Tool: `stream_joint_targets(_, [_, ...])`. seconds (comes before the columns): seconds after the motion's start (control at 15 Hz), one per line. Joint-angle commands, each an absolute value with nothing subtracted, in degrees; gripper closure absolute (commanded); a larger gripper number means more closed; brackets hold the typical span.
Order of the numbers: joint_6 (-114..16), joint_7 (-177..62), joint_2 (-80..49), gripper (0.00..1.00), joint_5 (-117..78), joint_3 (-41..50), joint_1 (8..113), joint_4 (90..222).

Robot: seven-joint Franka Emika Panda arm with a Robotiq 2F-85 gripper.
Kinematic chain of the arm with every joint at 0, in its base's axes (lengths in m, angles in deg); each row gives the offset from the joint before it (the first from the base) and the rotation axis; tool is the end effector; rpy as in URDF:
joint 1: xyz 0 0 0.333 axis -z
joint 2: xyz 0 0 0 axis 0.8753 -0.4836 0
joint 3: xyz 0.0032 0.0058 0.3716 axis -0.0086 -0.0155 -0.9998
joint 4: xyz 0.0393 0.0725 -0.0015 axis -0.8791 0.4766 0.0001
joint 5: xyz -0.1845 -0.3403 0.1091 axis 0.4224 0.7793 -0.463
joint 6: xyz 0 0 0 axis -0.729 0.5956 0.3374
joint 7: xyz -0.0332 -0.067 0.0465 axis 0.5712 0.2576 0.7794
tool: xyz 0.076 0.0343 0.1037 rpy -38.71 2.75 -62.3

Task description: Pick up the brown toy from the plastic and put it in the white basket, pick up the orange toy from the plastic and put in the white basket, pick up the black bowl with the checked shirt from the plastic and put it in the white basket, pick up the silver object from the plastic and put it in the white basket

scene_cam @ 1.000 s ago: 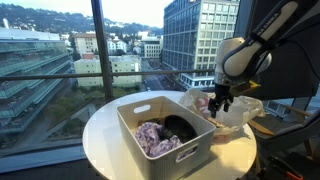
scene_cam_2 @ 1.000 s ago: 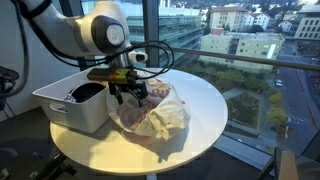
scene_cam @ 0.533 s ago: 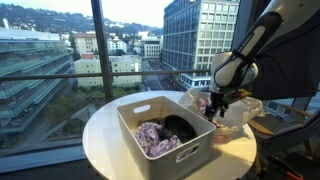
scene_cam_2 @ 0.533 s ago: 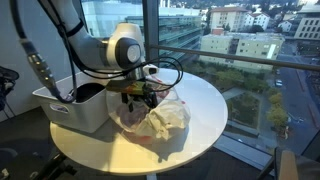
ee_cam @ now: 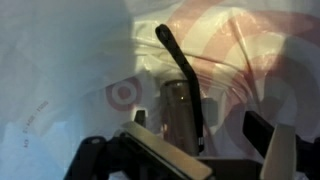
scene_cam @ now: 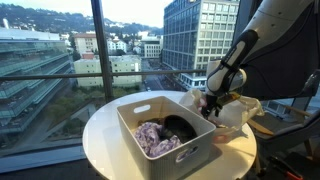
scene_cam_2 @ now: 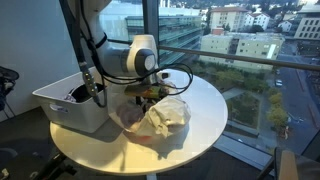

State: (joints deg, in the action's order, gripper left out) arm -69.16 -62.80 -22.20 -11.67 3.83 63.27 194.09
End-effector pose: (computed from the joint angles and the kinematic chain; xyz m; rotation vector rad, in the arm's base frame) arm 0.5567 -0.0507 0.1930 3.0336 0.1416 0.0060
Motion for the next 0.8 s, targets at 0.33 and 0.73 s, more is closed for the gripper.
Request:
stream_joint_targets(0.33, [-68.2,-68.8,-34.0,0.0,-13.6,2.8,65.4,180.2])
stream_joint_targets(0.73, [-68.3,-71.1,-37.0,0.29,-14.1,1.8,66.7,178.1])
